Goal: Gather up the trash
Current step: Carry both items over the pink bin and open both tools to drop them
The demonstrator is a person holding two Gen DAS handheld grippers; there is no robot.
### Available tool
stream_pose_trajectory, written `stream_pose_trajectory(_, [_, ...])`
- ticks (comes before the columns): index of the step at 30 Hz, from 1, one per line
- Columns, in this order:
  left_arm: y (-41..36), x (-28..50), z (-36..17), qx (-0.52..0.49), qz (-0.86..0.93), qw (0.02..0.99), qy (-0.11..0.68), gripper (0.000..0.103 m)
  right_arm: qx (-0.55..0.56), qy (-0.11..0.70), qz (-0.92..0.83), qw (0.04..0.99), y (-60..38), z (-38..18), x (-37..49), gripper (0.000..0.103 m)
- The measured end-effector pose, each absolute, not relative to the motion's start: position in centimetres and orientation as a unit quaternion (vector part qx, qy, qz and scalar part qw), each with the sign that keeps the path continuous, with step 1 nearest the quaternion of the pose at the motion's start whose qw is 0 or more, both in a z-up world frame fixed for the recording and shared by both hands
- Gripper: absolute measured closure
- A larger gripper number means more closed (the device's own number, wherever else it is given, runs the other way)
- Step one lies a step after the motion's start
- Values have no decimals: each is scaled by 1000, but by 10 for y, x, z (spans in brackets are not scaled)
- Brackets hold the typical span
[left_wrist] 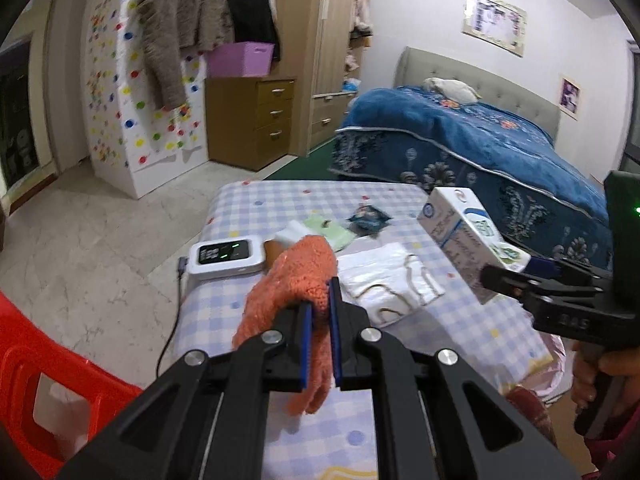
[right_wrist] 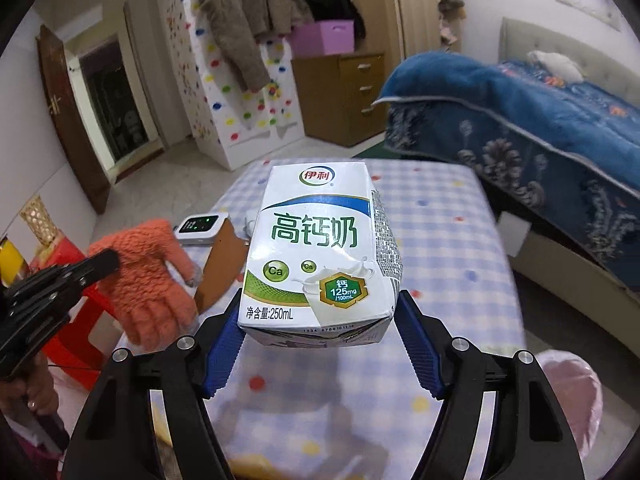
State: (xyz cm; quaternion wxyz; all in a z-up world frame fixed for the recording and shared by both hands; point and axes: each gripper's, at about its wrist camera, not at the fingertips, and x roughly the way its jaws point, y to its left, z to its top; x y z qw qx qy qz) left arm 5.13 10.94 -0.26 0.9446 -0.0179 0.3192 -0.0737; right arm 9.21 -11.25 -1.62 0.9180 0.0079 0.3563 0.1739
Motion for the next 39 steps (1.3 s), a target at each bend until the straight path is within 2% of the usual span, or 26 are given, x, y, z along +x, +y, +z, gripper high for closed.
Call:
stream_pose_trajectory(10, [22, 42, 11, 28, -156, 938, 308, 97, 61, 341, 107, 932, -197, -10, 43, 31])
stream_pose_trajectory(25, [-164, 46, -6, 117, -318, 892, 298, 97, 99, 341, -49, 934, -326, -29, -14, 31])
stream_pose_trajectory(39, [-282, 76, -52, 167, -383, 843, 338, 97, 127, 383, -137, 905, -405, -78, -12, 31])
